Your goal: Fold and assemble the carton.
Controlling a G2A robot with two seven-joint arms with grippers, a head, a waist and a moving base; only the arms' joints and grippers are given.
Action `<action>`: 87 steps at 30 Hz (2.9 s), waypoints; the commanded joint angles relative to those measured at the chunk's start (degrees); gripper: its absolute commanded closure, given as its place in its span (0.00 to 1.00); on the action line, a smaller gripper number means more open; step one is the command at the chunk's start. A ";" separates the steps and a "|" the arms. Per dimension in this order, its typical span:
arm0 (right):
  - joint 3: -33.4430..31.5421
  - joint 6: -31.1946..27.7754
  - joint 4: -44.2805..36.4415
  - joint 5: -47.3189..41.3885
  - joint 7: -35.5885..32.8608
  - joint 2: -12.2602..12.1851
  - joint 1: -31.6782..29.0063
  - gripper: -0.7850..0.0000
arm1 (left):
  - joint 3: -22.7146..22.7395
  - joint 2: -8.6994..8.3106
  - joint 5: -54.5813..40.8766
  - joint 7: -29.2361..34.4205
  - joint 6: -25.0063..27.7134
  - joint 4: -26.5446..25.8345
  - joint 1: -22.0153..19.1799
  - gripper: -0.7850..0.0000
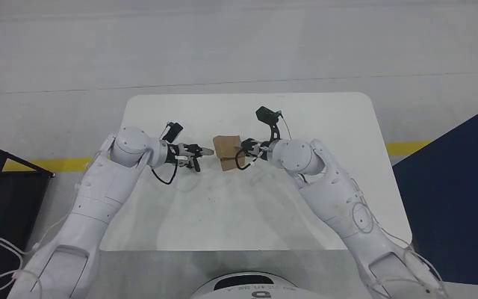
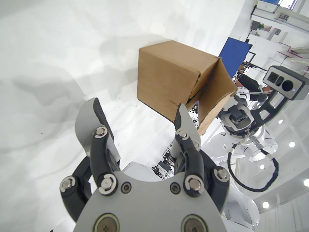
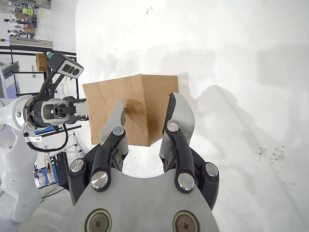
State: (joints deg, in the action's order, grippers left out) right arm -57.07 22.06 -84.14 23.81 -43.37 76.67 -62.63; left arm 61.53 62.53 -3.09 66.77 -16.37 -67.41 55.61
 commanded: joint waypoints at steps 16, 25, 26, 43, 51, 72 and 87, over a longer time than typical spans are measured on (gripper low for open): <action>1.40 -0.22 0.90 -1.48 0.10 0.40 0.37 0.57 | -1.32 -0.27 0.88 0.08 -0.95 -2.89 -1.12 0.26; 1.47 -0.47 0.41 -1.41 -0.30 0.31 0.26 0.56 | -2.52 0.06 0.24 0.44 -0.10 -0.89 -3.29 0.22; 1.48 -0.52 0.38 -1.37 -0.33 0.30 0.27 0.56 | -2.57 0.07 0.21 0.44 -0.09 -0.82 -3.37 0.22; 2.20 -1.64 0.65 -0.68 -1.33 0.27 1.15 0.58 | -4.38 0.48 -0.31 0.46 0.54 1.35 -5.49 0.22; 3.04 -1.66 1.07 0.89 -1.23 0.28 1.38 0.64 | -5.44 0.49 0.82 1.90 -0.79 2.34 -6.49 0.19; 3.87 -0.81 1.11 2.41 -0.21 0.52 1.76 0.78 | -2.69 -0.70 1.07 1.02 -0.32 1.74 -7.26 0.05; 3.44 -0.67 1.57 2.08 0.09 0.61 1.83 0.90 | -10.25 1.18 7.03 -0.17 -2.10 6.57 -11.36 0.11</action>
State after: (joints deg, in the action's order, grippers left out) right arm -53.58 21.36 -82.60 25.85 -43.26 77.28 -60.80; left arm 51.57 63.58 3.90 66.74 -18.57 -61.30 44.54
